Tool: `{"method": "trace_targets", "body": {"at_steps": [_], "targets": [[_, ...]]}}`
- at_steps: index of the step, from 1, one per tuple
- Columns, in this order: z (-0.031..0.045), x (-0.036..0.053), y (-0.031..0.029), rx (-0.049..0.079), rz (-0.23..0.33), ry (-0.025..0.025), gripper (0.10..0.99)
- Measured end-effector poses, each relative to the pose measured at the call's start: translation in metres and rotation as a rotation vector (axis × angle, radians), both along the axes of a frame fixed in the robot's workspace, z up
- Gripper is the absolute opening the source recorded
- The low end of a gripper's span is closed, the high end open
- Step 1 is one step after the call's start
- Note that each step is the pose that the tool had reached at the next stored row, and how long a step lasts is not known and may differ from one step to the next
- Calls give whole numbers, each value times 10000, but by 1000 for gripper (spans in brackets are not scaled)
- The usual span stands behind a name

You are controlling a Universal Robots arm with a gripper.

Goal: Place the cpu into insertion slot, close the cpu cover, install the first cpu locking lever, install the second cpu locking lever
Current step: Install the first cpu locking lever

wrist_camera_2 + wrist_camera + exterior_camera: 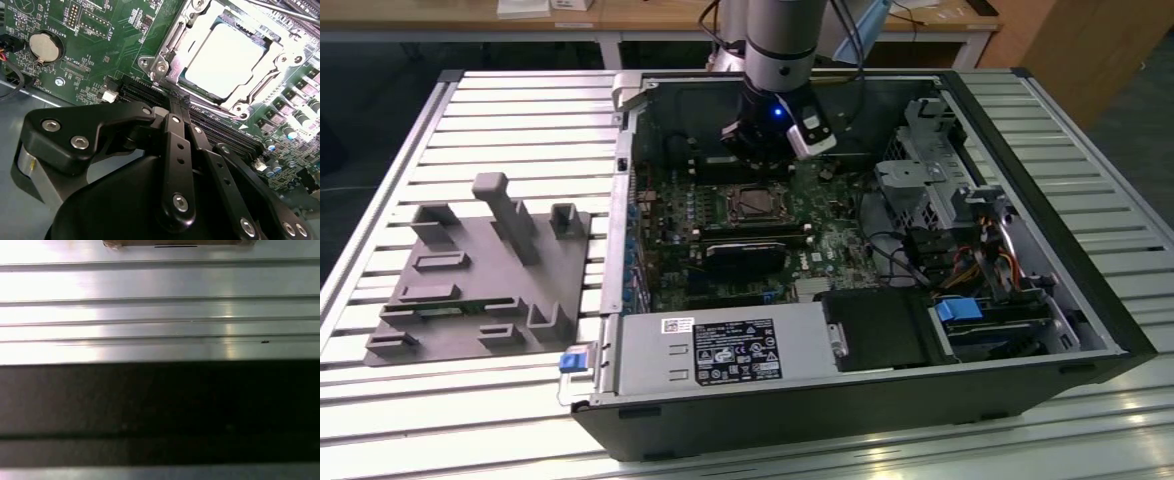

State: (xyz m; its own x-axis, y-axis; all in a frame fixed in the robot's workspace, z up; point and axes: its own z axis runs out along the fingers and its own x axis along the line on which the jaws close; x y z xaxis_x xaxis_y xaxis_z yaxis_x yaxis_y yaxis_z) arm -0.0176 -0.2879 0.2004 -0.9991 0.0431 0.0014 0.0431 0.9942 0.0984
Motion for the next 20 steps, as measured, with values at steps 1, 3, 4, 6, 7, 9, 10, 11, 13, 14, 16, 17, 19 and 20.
{"method": "trace_targets", "body": {"at_steps": [1,3,4,6,7,9,10,11,13,14,16,17,19,20], "targets": [[0,0,0,-7,0,1,106],[1,0,0,-12,0,1,106],[3,1,0,-13,1,1,106],[10,1,0,-12,0,1,106],[13,1,0,-10,0,0,106],[12,1,0,-12,1,-1,106],[12,2,0,-28,0,-1,106],[11,2,0,-57,1,0,106],[6,4,2,-116,0,0,106],[4,4,2,-145,0,0,106],[4,4,3,-199,1,1,106],[3,4,4,-217,1,0,106],[3,4,5,-263,1,0,106],[2,4,5,-282,1,0,106]]}}
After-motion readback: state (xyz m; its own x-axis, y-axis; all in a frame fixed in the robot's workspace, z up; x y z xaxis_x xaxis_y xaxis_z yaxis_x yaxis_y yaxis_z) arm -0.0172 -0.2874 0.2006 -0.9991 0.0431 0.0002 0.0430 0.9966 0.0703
